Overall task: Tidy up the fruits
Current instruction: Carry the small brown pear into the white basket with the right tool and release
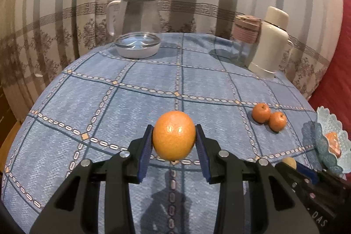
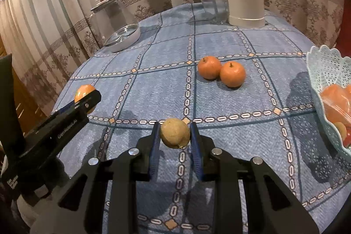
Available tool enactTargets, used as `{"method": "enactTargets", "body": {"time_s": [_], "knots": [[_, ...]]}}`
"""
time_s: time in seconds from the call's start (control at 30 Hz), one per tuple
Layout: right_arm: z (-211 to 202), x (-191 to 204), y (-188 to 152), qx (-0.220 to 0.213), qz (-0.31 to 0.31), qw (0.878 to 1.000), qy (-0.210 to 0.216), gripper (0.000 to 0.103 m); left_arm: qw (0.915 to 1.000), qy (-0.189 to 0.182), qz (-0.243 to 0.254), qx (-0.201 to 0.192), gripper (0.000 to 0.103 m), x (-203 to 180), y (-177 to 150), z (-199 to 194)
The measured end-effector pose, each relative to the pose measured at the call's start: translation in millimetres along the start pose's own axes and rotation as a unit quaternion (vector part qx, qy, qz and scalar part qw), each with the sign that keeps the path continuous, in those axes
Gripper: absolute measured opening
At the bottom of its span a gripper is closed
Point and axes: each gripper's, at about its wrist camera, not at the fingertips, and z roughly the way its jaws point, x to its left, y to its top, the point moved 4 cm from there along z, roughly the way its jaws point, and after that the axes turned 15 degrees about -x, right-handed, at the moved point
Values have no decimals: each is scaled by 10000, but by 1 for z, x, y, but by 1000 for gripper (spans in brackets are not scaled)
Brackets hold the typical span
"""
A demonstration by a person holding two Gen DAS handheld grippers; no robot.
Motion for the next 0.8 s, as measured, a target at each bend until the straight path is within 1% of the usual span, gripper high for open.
{"method": "enactTargets", "body": {"time_s": [0.4, 0.6, 0.8], "knots": [[-23, -26, -3, -89, 165, 9995, -251, 28, 9995, -245, 184, 18, 38, -19, -8, -4], [-41, -46, 1, -239, 273, 9983, -445, 28, 9990, -345, 266, 28, 38, -26, -11, -6], [-63, -76, 8, -463, 437, 9950, -767, 28, 9989, -343, 303, 54, 38, -28, -13, -5]]}}
